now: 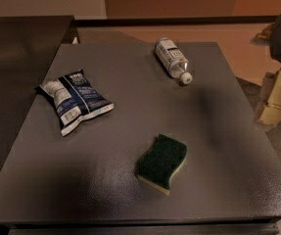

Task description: Move blue plastic bottle near blue chip bag

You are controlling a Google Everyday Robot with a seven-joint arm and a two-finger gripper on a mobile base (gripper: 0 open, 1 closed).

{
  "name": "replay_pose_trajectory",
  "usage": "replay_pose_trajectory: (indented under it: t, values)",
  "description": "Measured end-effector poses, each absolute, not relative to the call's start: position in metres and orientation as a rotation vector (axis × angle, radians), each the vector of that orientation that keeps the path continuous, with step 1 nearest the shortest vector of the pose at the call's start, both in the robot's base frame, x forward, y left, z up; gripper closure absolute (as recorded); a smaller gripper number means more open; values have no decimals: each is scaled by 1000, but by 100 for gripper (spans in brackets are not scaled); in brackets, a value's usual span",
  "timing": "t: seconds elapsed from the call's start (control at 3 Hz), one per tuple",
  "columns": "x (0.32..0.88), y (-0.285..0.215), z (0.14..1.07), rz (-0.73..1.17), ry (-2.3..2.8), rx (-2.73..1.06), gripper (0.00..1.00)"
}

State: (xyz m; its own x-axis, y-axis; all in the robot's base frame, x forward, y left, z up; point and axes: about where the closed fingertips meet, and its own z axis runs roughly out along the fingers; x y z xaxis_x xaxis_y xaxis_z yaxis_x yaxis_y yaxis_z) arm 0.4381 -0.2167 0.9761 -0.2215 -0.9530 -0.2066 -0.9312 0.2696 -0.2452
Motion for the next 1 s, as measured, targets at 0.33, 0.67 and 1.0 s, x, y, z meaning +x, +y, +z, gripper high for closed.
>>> replay_pose_trajectory:
  t: [0.33, 0.67, 1.0]
  values:
    - [438, -217, 976, -98, 2232, -1725, 0]
    - [442, -213, 977, -125, 2262, -1712, 0]
    - [465, -206, 974, -115, 2325, -1631, 0]
